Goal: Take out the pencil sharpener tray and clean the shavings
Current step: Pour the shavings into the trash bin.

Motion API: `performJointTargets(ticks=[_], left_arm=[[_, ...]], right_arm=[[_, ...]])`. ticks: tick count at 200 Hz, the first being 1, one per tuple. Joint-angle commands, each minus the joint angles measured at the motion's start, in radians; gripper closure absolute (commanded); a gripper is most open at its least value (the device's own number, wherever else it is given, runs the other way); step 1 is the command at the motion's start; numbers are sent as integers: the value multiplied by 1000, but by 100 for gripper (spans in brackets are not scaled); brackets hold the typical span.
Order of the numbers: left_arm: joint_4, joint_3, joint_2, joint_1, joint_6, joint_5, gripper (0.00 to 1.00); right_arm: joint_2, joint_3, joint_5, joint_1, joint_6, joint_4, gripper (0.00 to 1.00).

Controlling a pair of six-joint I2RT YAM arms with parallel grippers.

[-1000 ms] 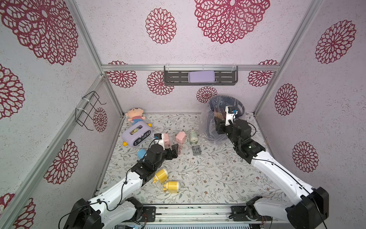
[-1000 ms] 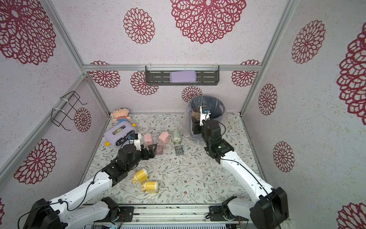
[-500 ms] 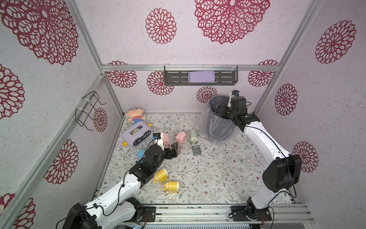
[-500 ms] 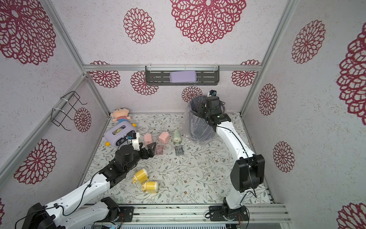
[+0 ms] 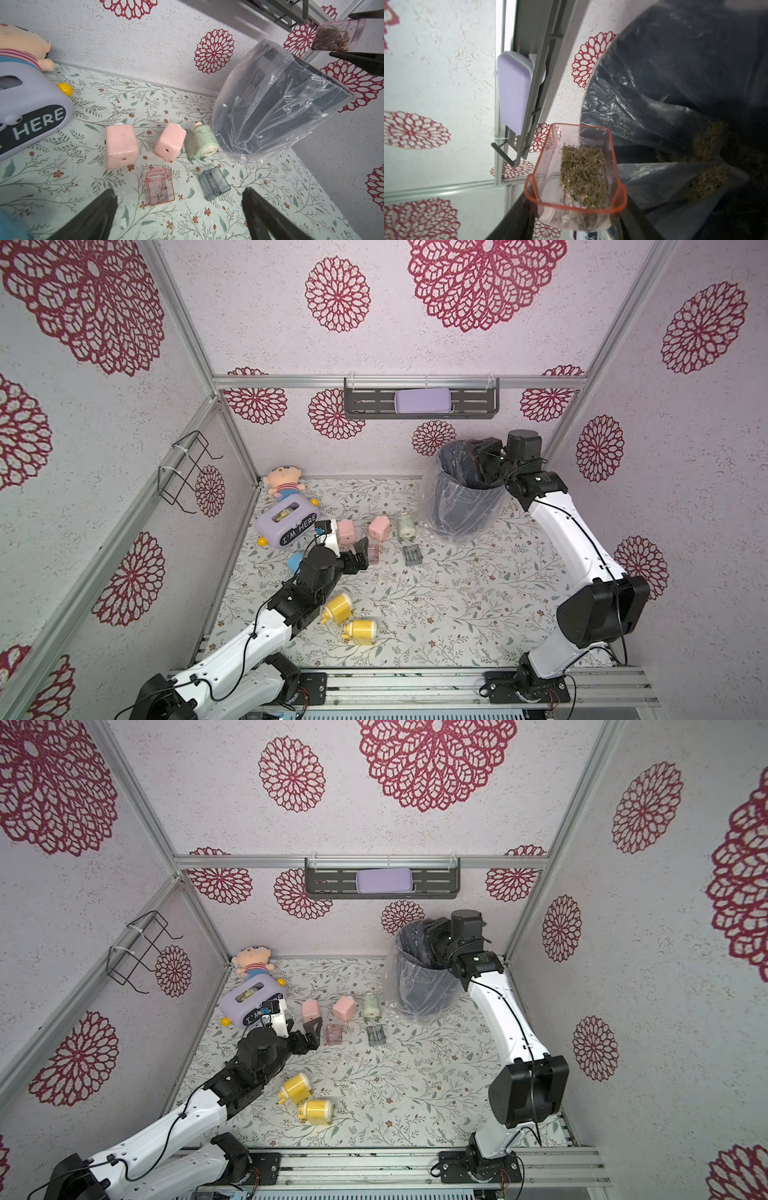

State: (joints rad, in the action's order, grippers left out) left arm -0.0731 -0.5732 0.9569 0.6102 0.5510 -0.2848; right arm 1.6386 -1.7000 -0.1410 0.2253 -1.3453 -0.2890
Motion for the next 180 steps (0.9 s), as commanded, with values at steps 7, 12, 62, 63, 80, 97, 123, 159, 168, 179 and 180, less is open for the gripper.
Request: performJointTargets(ticks=[7,12,62,63,80,97,123,159,168,179,180], left_arm=[[-18,10,3,11,7,-17,3],[-19,10,7,11,7,-17,3],[-25,9,24,12,12,-13,3],[-24,9,24,11,12,-13,3],[-27,9,31,11,13,-12,3],[-28,6,40,11,14,-10,3],[-27,3,48,12,16,-5,3],[-20,1,37,11,15,-10,3],[-17,1,32,11,14,-10,3],[-16,2,26,11,15,-11,2],[-16,2,25,11,15,-12,2]], right_arm=[[-35,-15,23,14,-273,114,67],[-34,-19,33,17,-294,120,67],[-67,53,148,51,-501,230,68],[-68,56,150,53,-505,233,68],[-79,95,186,70,-563,285,68],[-79,99,201,85,-597,304,68],[-77,94,238,108,-611,310,68],[-90,101,261,131,-607,303,68],[-101,112,264,135,-605,304,68],[-120,139,272,137,-603,311,68],[-123,142,273,137,-604,312,68]])
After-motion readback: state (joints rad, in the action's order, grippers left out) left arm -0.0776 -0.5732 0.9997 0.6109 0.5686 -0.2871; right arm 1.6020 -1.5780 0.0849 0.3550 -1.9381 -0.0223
